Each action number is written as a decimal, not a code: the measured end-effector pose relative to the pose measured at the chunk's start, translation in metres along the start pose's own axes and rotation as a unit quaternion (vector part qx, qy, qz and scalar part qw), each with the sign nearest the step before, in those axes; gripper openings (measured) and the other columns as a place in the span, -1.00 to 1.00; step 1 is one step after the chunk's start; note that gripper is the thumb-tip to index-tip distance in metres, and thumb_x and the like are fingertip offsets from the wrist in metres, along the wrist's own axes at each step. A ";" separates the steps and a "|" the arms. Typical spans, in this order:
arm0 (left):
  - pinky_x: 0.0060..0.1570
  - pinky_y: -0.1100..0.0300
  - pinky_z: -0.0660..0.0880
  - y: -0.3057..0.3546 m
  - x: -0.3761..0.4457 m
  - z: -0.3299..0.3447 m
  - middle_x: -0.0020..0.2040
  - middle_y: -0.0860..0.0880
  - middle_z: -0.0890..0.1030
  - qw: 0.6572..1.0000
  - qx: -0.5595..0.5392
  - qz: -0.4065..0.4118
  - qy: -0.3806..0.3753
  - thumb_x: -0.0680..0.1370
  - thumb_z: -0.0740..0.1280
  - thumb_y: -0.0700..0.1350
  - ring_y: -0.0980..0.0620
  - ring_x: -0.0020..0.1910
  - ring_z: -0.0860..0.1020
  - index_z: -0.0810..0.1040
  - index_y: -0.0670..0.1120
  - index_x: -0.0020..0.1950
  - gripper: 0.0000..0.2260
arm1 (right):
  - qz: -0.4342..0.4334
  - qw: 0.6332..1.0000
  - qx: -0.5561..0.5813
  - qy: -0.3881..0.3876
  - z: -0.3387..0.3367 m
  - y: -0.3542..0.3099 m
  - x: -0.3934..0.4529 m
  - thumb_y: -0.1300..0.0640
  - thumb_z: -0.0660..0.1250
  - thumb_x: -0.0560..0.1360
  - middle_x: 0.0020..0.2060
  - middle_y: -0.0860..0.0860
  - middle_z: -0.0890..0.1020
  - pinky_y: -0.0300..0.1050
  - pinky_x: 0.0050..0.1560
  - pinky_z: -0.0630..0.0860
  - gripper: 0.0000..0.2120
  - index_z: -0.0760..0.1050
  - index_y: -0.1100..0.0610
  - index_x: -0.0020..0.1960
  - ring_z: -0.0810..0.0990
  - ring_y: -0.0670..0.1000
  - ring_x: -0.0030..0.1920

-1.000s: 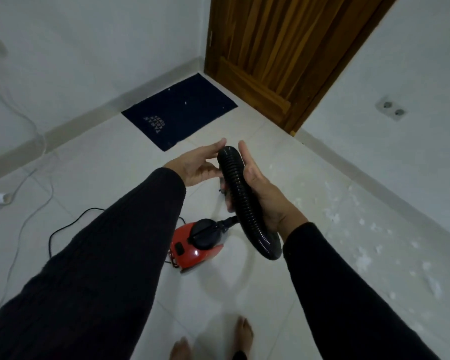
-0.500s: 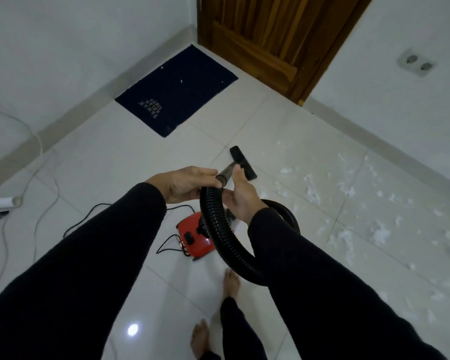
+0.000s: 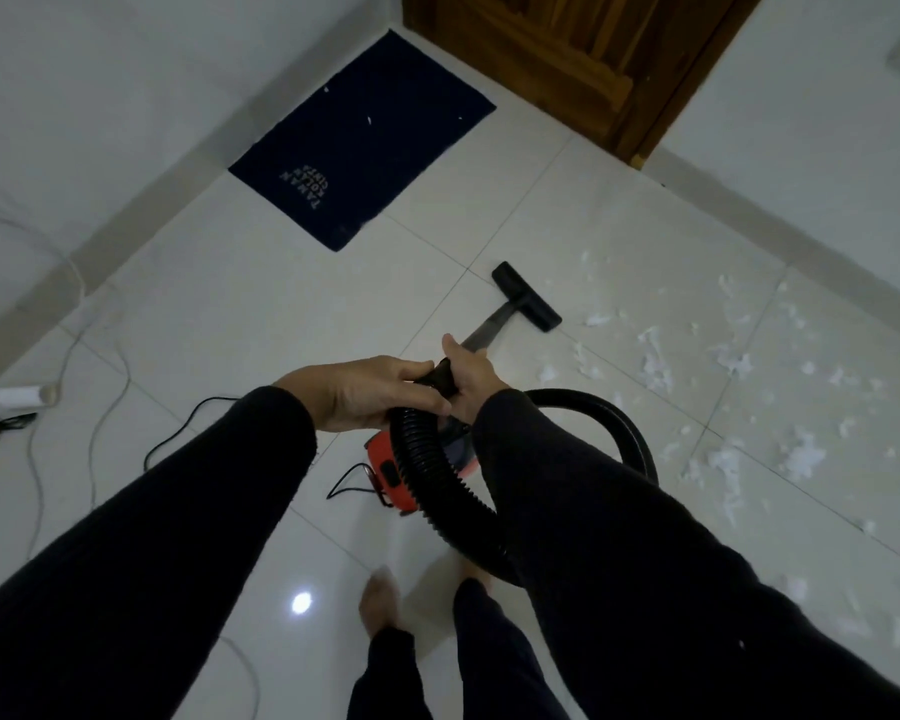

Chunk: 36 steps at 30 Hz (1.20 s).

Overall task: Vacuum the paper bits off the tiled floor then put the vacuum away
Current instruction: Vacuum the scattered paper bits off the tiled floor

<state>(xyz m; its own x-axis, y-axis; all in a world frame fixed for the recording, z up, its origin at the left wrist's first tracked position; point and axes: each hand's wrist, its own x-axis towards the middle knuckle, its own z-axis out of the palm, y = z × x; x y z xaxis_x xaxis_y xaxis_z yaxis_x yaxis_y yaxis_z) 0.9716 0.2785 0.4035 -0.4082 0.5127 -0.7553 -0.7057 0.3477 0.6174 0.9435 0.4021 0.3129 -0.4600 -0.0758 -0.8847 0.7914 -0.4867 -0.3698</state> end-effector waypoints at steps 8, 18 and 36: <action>-0.03 0.30 0.55 -0.003 0.001 -0.034 0.02 -0.07 0.59 0.998 -0.010 -0.017 -0.064 0.47 0.37 -0.28 0.07 -0.01 0.59 0.41 0.05 0.23 -0.59 | -0.003 0.993 0.084 0.082 0.015 0.005 0.027 0.13 0.24 0.61 -0.06 0.18 0.51 -0.02 -0.22 0.63 -0.71 0.29 0.12 0.30 0.56 0.10 -0.22; -0.13 0.28 0.60 0.006 0.037 -0.056 0.16 -0.05 0.54 0.995 -0.007 -0.075 -0.058 0.56 0.29 -0.12 0.04 0.02 0.59 -0.12 0.17 0.52 -0.28 | -0.038 0.990 -0.009 0.137 0.025 -0.011 0.057 0.07 0.08 0.66 0.06 0.16 0.42 -0.06 -0.31 0.55 -0.62 0.17 0.07 0.46 0.48 0.06 -0.29; -0.09 0.14 0.60 0.103 0.180 -0.055 0.13 0.04 0.52 0.994 0.076 -0.065 -0.043 0.46 0.43 0.00 -0.01 0.01 0.60 -0.13 0.30 0.50 -0.14 | -0.036 0.998 -0.040 0.036 -0.040 -0.151 0.133 -0.07 0.13 0.64 0.20 0.03 0.40 -0.06 -0.23 0.54 -0.41 -0.12 -0.32 0.52 0.54 0.03 -0.02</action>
<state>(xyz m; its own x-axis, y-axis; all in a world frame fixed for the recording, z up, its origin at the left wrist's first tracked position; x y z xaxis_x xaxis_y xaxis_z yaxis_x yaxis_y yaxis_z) 0.7934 0.3630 0.3188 -0.2640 0.5194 -0.8127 -0.6511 0.5257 0.5475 0.7792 0.5003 0.2398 -0.4892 0.0206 -0.8719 0.7882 -0.4177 -0.4520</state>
